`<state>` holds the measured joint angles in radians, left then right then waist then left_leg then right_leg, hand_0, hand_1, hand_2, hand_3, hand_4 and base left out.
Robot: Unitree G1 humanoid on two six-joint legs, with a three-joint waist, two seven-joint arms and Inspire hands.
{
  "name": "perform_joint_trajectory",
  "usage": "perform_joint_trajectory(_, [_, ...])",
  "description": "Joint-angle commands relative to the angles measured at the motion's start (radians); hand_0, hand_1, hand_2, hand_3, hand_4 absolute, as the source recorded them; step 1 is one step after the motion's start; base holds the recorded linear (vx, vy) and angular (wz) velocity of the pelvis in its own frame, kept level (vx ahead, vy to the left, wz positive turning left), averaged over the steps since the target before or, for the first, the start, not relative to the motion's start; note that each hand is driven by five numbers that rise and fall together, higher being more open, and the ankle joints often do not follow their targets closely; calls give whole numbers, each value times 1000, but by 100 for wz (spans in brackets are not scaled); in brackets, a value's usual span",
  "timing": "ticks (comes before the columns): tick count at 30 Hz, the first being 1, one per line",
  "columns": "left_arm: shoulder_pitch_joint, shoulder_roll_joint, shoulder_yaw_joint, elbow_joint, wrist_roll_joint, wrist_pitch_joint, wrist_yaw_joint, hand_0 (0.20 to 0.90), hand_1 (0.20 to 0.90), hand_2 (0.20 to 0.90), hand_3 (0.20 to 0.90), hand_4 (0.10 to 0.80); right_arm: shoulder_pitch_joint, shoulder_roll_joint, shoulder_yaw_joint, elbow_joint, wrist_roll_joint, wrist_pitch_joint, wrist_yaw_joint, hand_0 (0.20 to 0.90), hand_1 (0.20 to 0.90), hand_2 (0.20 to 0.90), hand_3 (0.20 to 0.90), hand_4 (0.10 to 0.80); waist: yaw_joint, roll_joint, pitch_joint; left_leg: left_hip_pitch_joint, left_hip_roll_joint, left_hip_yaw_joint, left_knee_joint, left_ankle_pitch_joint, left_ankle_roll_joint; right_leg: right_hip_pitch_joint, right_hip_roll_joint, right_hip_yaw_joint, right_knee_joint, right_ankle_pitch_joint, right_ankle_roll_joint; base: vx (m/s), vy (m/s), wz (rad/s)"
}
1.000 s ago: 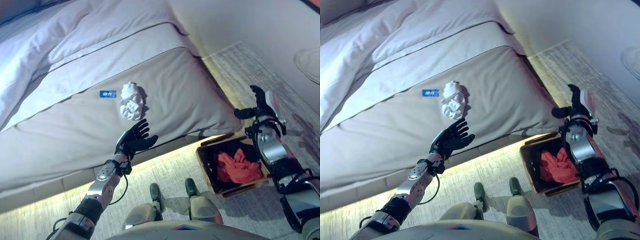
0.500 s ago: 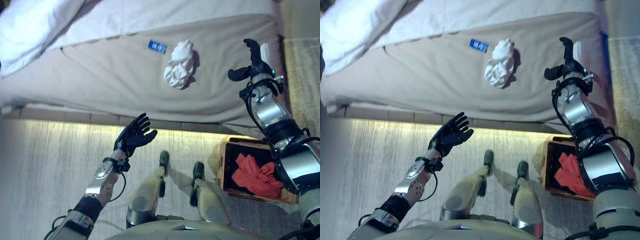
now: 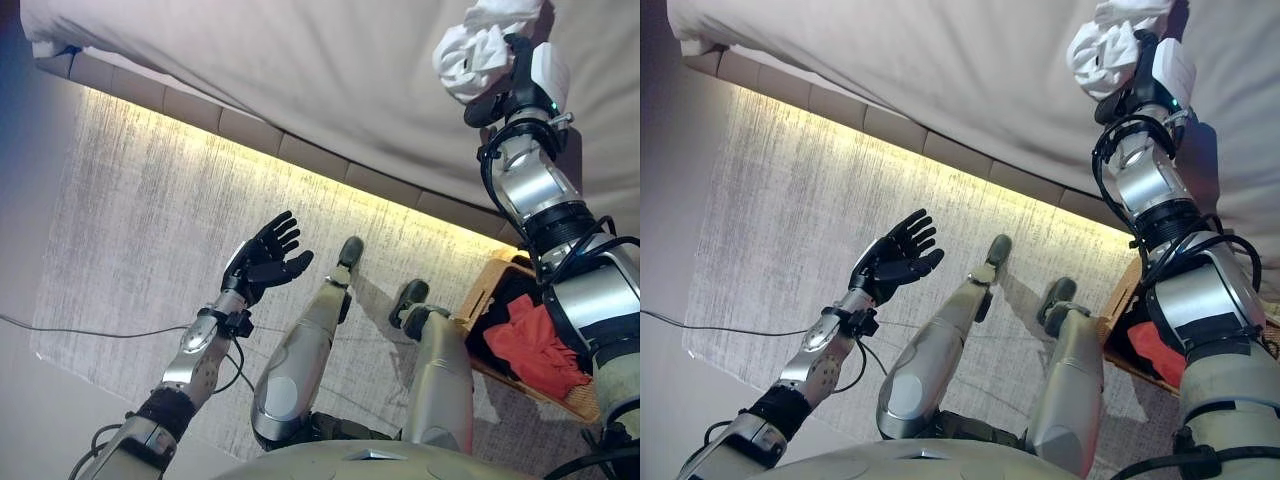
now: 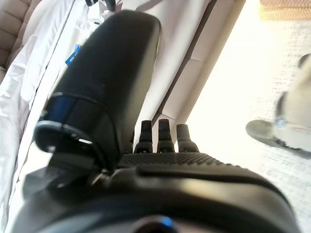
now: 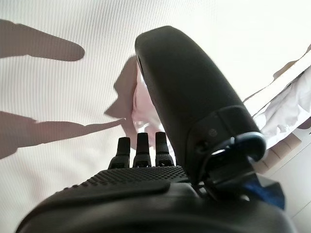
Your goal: Pick up the clothes from the bed and place them into the basket
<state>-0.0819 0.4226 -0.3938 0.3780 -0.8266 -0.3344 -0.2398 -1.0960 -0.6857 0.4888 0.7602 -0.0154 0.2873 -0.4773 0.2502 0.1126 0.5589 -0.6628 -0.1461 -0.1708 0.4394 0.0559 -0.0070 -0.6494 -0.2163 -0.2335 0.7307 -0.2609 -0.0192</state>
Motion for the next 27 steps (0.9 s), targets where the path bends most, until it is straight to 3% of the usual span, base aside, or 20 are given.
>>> perform_joint_trajectory(1, [55, 29, 24, -144, -50, -89, 6, 900, 900, 900, 900, 800, -122, -82, 38, -62, 12, -23, -81, 900, 900, 900, 900, 800, 16, 16, -39, -58, -6, 59, 197, -228, 51, -31, 70, -18, 46, 2, -34, 16, -21, 6])
perform_joint_trajectory(5, [75, 39, 20, -195, -56, -96, 10, 900, 900, 900, 900, 800, -175, -112, 67, -31, 3, -6, -88, 900, 900, 900, 900, 800, 30, 27, -39, -129, -7, 65, 254, -239, 56, -96, 67, -23, 91, -10, -41, 3, -23, 11])
perform_joint_trajectory(9, [105, 53, 33, -240, -73, -104, 28, 900, 900, 900, 900, 800, -219, -138, 68, 9, 87, -46, -100, 900, 900, 900, 900, 800, 44, 31, -39, -188, -10, 66, 313, -256, 69, -155, 62, -30, 137, -20, -46, -19, -31, 13])
perform_joint_trajectory(10, [108, 54, 36, -245, -76, -100, 29, 900, 900, 900, 900, 800, -223, -139, 66, 10, 91, -48, -104, 836, 836, 836, 826, 726, 45, 31, -39, -192, -9, 66, 319, -258, 70, -159, 62, -30, 144, -22, -47, -13, -31, 10])
perform_joint_trajectory(12, [112, 57, 40, -248, -80, -95, 31, 900, 900, 900, 900, 800, -234, -142, 61, 16, 102, -56, -99, 333, 333, 333, 238, 138, 46, 30, -39, -201, -11, 66, 340, -266, 70, -168, 63, -30, 160, -27, -48, -9, -21, 5])
perform_joint_trajectory(13, [115, 58, 46, -248, -80, -91, 26, 900, 900, 900, 900, 800, -242, -143, 63, 22, 115, -63, -98, 300, 300, 300, 200, 100, 46, 30, -39, -199, -11, 67, 347, -270, 71, -166, 64, -29, 165, -30, -49, 0, 0, 0])
perform_joint_trajectory(27, [155, 75, 76, -242, -122, -84, -5, 900, 900, 900, 900, 800, -318, -181, 44, 122, 187, -139, -135, 300, 300, 300, 200, 100, 49, 34, -39, -116, -21, 64, 362, -291, 59, -85, 67, -22, 186, -58, -55, -8, 7, -3])
